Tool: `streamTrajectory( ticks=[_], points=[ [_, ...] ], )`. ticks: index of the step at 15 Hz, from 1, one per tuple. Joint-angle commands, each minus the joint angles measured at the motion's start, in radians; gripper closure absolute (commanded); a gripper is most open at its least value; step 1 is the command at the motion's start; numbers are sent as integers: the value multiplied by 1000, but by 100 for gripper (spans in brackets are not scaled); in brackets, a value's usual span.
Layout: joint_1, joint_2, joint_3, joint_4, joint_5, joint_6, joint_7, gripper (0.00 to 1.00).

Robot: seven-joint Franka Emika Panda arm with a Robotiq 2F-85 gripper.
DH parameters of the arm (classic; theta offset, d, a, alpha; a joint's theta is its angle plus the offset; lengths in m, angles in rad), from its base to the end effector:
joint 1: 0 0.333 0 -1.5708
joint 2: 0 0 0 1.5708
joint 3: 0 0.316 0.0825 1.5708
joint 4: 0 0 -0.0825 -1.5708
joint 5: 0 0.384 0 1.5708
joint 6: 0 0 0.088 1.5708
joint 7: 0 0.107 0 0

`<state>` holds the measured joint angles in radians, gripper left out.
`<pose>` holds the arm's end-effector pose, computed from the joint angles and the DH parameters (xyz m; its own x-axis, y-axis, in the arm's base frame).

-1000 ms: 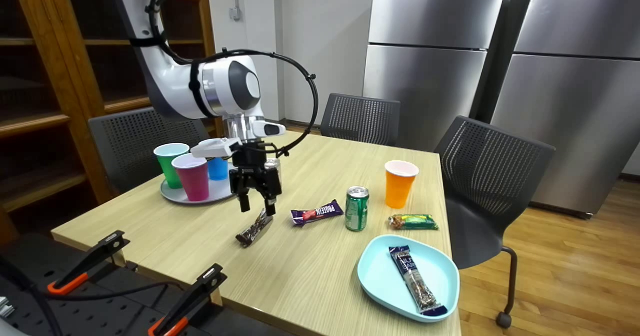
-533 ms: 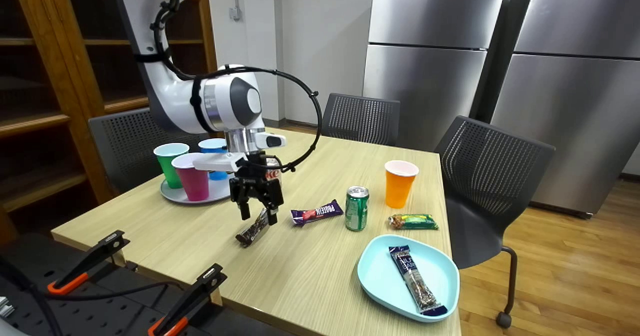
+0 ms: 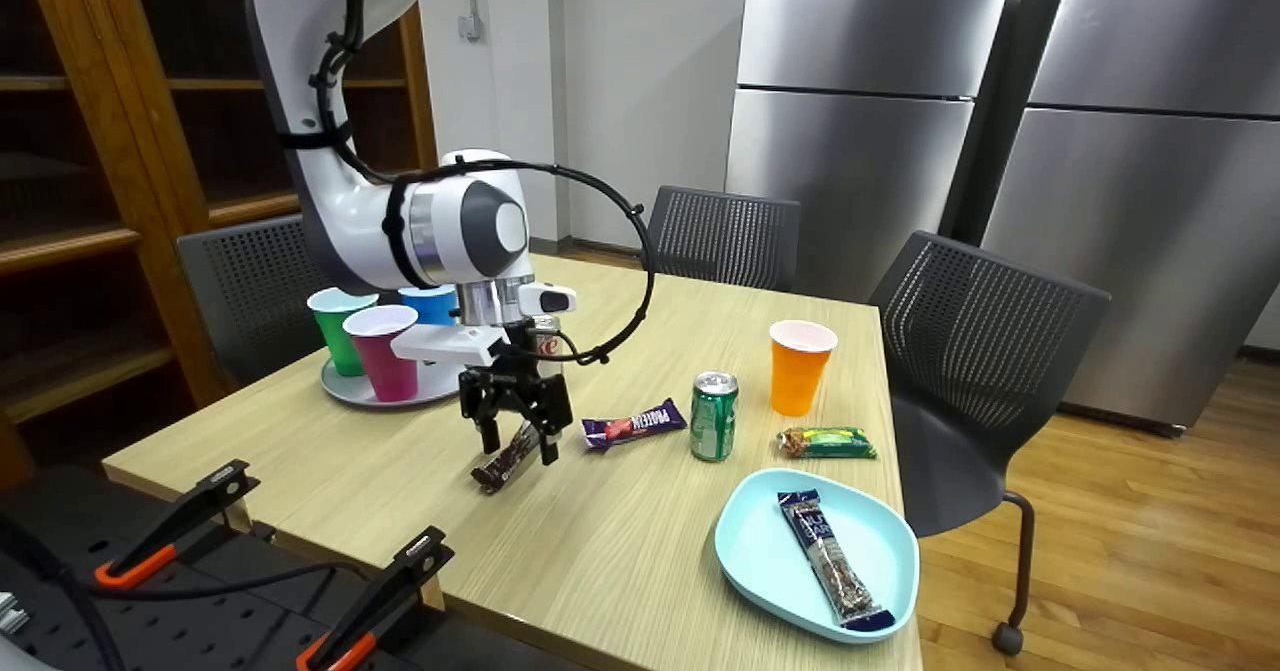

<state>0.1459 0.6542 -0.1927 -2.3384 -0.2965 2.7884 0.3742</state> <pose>0.4613 -0.0236 0.0477 0.9801 -0.1211 -0.1576 -0.0827 -0.9695 0.2307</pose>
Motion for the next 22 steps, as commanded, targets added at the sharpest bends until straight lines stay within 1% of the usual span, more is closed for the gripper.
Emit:
streamTrajectory(
  ticks=[1,2,5,9,11,12,14,16,18,21,22],
  points=[
    [12,14,-12,9,34,24,-63,26],
    [15,17,-15,10,36,27,-66,32],
    [20,21,-18,12,40,32,-74,58],
    [28,36,-22,25,43,35,-76,88],
    [32,32,-23,20,39,37,-81,100],
    [35,13,-26,2,35,39,-85,100],
    [38,-26,-32,-28,31,33,-96,97],
    [50,-62,-52,-56,16,33,-106,96],
    [70,-98,-86,-82,-4,37,-111,96],
    [80,-169,-142,-124,-38,30,-128,96],
    [51,-201,-139,-140,-50,22,-175,96]
  ],
)
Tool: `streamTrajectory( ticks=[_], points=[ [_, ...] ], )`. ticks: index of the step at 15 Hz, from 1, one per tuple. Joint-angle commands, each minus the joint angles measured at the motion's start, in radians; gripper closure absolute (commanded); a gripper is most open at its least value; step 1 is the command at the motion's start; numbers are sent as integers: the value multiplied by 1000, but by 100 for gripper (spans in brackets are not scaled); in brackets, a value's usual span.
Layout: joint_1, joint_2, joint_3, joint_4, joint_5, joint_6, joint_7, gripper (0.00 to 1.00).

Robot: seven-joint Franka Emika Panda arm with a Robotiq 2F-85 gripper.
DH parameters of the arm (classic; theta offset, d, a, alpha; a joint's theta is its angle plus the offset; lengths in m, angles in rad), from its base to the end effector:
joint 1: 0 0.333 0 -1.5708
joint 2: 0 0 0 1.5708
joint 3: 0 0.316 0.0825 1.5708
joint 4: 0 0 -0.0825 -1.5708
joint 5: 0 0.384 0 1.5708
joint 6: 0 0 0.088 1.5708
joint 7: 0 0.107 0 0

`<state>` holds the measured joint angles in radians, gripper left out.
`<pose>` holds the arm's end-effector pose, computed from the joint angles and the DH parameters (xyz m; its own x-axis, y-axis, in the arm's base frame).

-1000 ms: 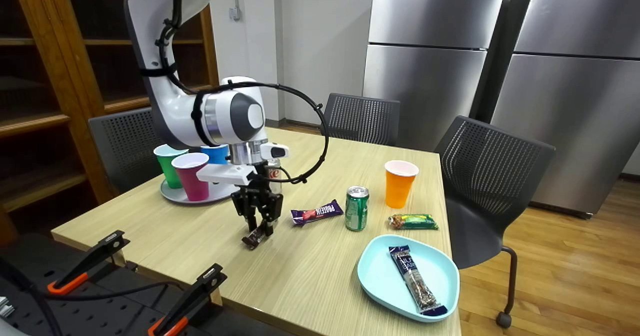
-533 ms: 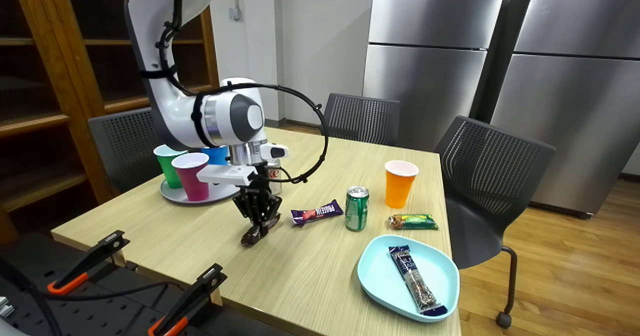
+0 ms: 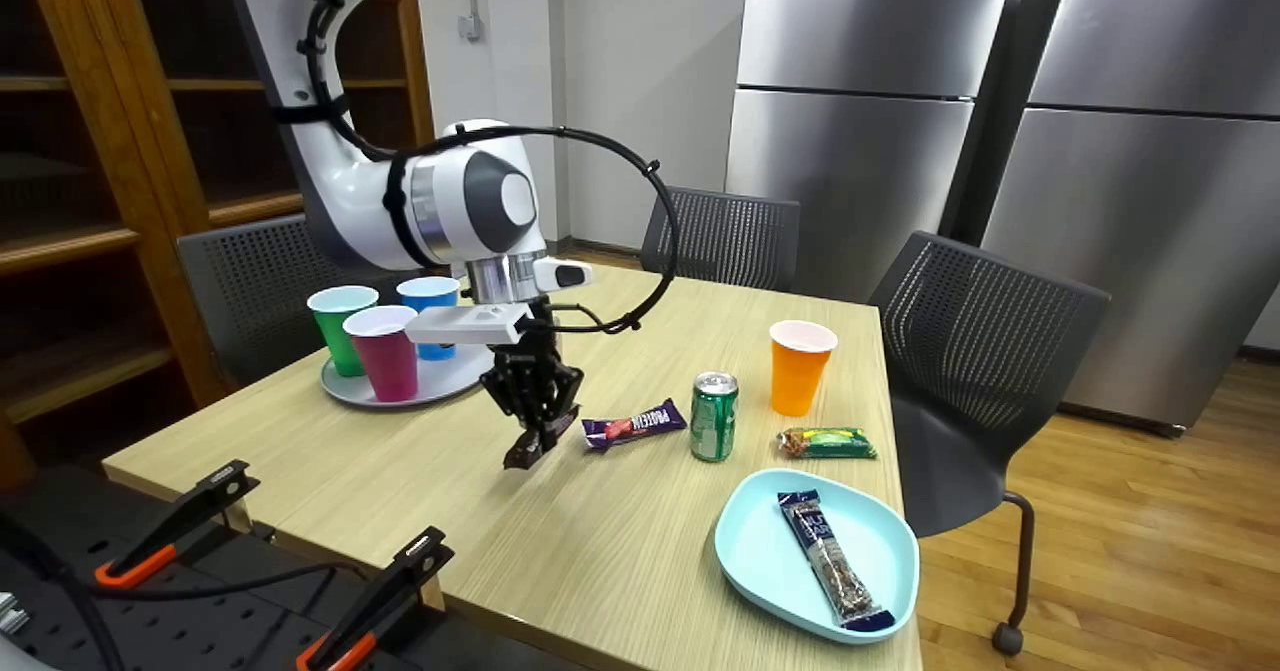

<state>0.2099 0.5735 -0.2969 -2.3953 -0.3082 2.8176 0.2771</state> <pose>0.4604 -0.0447 0.0803 0.9919 -0.0444 -0.1190 -0.0132 -0.9679 0.2508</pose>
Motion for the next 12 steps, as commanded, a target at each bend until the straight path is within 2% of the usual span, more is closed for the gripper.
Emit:
streamTrajectory(
  ticks=[1,6,10,12],
  points=[
    [-34,-148,-37,-97,-48,-12,-109,96],
    [-173,-258,-36,-146,-45,-28,-279,96],
    [-244,-300,-64,-144,-66,-64,-324,96],
    [-255,-311,-83,-138,-93,-81,-311,96]
  ],
)
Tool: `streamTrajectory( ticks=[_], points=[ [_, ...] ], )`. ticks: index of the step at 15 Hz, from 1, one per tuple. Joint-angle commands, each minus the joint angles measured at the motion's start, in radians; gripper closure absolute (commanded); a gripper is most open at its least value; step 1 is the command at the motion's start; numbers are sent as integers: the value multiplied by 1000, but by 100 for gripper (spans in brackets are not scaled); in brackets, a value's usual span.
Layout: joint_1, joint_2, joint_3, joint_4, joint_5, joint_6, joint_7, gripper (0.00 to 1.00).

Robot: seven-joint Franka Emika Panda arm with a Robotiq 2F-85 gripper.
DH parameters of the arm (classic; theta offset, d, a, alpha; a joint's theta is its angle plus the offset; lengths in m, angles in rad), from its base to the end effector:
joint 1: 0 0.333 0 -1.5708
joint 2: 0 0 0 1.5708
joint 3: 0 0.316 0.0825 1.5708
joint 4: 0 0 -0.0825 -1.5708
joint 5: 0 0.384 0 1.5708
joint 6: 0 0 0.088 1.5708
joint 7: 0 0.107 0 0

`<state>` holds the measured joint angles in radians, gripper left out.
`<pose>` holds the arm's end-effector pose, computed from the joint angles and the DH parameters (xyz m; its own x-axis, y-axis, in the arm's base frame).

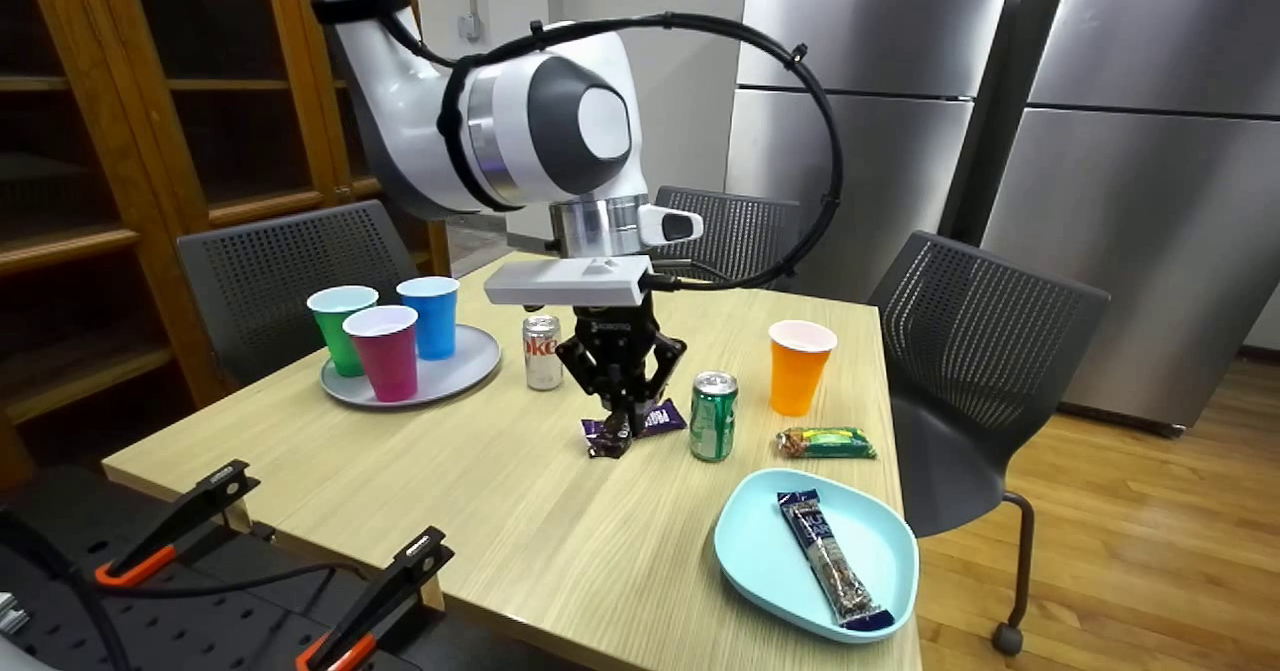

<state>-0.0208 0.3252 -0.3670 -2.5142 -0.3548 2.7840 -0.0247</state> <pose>0.4227 -0.1685 0.1600 0.9952 -0.0217 -0.0959 -0.0006 -0.9767 0.2146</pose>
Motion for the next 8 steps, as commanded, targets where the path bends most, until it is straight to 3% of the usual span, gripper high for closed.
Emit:
streamTrajectory(
  ticks=[1,4,8],
  points=[
    [-49,-33,-22,15,-61,-51,-27,96],
    [-34,22,-58,77,-146,-68,16,96],
    [-57,104,-50,159,-148,-52,4,96]
  ],
)
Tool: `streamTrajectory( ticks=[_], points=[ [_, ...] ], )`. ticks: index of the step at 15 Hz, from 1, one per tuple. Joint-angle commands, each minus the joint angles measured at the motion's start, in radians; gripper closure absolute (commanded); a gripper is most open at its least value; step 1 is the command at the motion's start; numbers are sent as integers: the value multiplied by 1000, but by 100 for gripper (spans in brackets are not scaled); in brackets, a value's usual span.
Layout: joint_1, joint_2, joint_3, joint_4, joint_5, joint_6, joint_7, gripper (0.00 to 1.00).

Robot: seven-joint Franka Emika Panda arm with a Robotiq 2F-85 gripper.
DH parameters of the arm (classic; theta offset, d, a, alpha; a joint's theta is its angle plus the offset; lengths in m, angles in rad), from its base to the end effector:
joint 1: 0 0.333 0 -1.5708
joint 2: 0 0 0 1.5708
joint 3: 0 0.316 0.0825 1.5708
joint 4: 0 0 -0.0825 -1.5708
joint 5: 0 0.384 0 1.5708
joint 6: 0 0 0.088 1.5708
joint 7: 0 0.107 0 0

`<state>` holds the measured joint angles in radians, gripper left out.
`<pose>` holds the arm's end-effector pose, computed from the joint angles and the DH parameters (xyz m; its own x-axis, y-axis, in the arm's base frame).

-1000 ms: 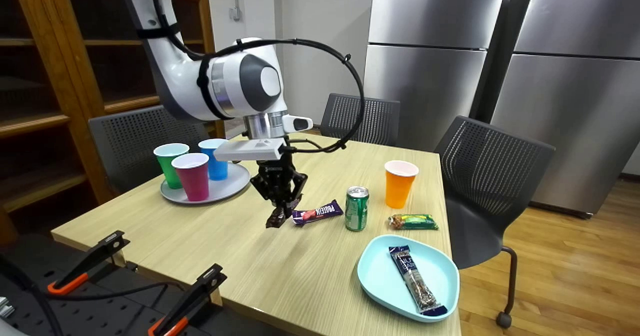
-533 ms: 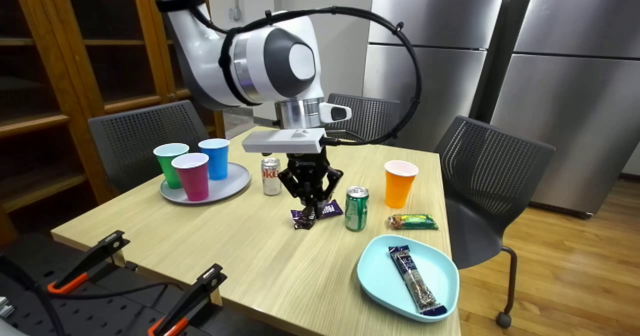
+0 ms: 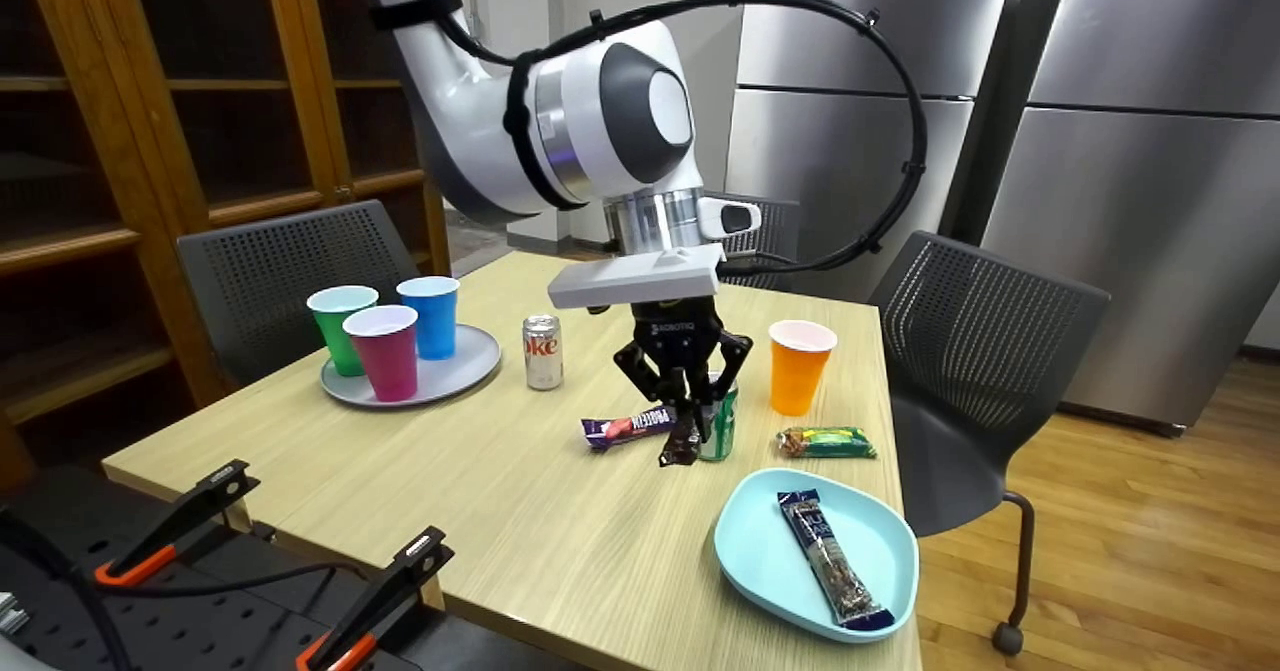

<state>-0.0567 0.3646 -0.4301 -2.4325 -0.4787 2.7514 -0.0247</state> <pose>0.4281 -0.2197 0.1665 0.9923 -0.0086 -0.1232 0.0285 -0.9548 0.2959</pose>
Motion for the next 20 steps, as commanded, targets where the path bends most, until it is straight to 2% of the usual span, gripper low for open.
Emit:
streamTrajectory(
  ticks=[1,11,20],
  points=[
    [-26,87,10,96,-25,-14,-3,96],
    [-163,222,22,228,16,-36,-119,96],
    [-144,386,66,385,66,-88,-91,96]
  ],
)
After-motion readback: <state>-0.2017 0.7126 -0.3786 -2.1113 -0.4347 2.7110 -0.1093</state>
